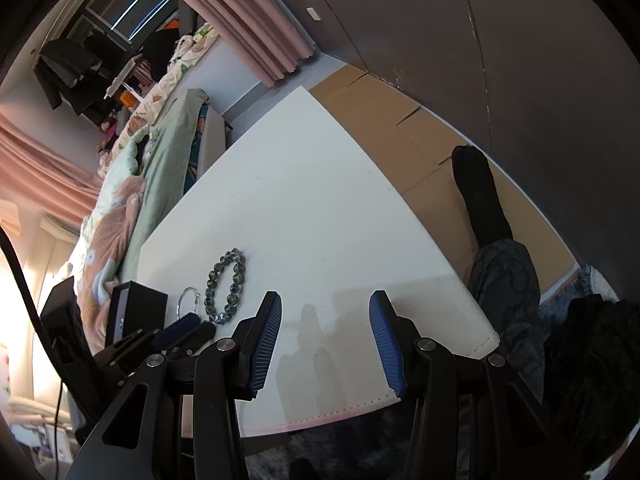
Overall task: Organize jewelry
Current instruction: 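Reach the right tool to the grey bead bracelet and grasp it, then carry the bead bracelet with the right tool into the box and release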
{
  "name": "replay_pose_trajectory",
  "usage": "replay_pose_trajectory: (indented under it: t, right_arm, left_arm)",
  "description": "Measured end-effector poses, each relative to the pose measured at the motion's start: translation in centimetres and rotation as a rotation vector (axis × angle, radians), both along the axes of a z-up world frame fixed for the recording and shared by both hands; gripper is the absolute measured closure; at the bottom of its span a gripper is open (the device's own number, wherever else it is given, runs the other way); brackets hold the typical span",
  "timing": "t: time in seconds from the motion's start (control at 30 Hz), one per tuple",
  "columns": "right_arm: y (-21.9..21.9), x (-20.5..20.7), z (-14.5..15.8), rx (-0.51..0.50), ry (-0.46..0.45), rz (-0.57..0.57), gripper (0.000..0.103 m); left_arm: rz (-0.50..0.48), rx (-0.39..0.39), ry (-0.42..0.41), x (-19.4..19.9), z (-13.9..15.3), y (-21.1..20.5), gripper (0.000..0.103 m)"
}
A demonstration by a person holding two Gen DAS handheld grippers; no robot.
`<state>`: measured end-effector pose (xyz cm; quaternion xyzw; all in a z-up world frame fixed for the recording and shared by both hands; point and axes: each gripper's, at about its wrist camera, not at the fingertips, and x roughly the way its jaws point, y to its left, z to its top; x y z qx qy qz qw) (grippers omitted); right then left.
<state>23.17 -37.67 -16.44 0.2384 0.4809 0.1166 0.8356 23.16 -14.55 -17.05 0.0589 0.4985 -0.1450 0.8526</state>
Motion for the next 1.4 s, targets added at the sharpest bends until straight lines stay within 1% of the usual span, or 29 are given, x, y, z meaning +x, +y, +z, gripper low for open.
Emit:
replay_pose_trajectory:
  t: [0.03,0.1,0.17,0.23,0.33,0.5,0.73,0.83,0.97,1.0,1.07,1.1,1.13,1.27,1.4]
  right_arm:
    - [0.0,0.0,0.0,-0.001,-0.001,0.001,0.057]
    - [0.5,0.1,0.0,-0.004,0.000,0.006,0.057]
    - [1.1,0.3,0.2,-0.006,-0.001,0.018,0.057]
    - [1.9,0.5,0.5,-0.006,-0.004,0.034,0.057]
    - [3.2,0.9,0.9,-0.008,-0.007,0.060,0.057]
    - [5.8,2.1,1.3,-0.017,0.007,0.108,0.057]
    - [9.6,3.6,0.9,-0.094,0.045,0.153,0.059]
    - [10.5,4.0,0.5,-0.127,0.059,0.158,0.062]
    - [11.5,4.5,0.0,-0.171,0.078,0.158,0.064]
    - [12.1,4.6,-0.1,-0.192,0.080,0.160,0.067]
    - [12.5,4.8,-0.4,-0.221,0.086,0.164,0.076]
    - [13.0,4.9,-0.7,-0.246,0.097,0.162,0.087]
    - [13.1,5.0,-1.0,-0.267,0.108,0.153,0.091]
    - [12.8,4.9,-0.5,-0.251,0.097,0.112,0.092]
    - [12.7,3.8,1.7,-0.243,0.036,0.107,0.092]
  left_arm:
    - [0.007,-0.026,0.012,0.2,0.0,0.4,0.091]
    - [0.017,-0.044,0.019,0.2,0.2,0.7,0.091]
    - [0.027,-0.050,-0.002,0.1,0.8,1.0,0.091]
    - [0.027,-0.080,-0.022,-0.2,1.7,1.4,0.091]
    - [0.034,-0.117,-0.040,-0.5,2.9,2.1,0.091]
    - [0.054,-0.156,-0.060,-1.0,4.2,4.0,0.091]
    - [0.105,-0.202,-0.067,-1.6,5.4,7.6,0.091]
    - [0.137,-0.217,-0.080,-1.8,6.0,9.2,0.091]
    - [0.181,-0.245,-0.100,-2.3,6.8,11.6,0.091]
    - [0.194,-0.254,-0.104,-2.3,6.9,12.3,0.091]
    - [0.226,-0.267,-0.112,-2.3,7.2,13.8,0.091]
    - [0.241,-0.271,-0.114,-2.4,7.3,14.4,0.091]
    - [0.255,-0.274,-0.115,-2.3,7.4,15.0,0.090]
    - [0.312,-0.324,-0.115,-2.4,7.6,17.5,0.091]
    - [0.347,-0.393,-0.085,-2.0,7.7,19.0,0.089]
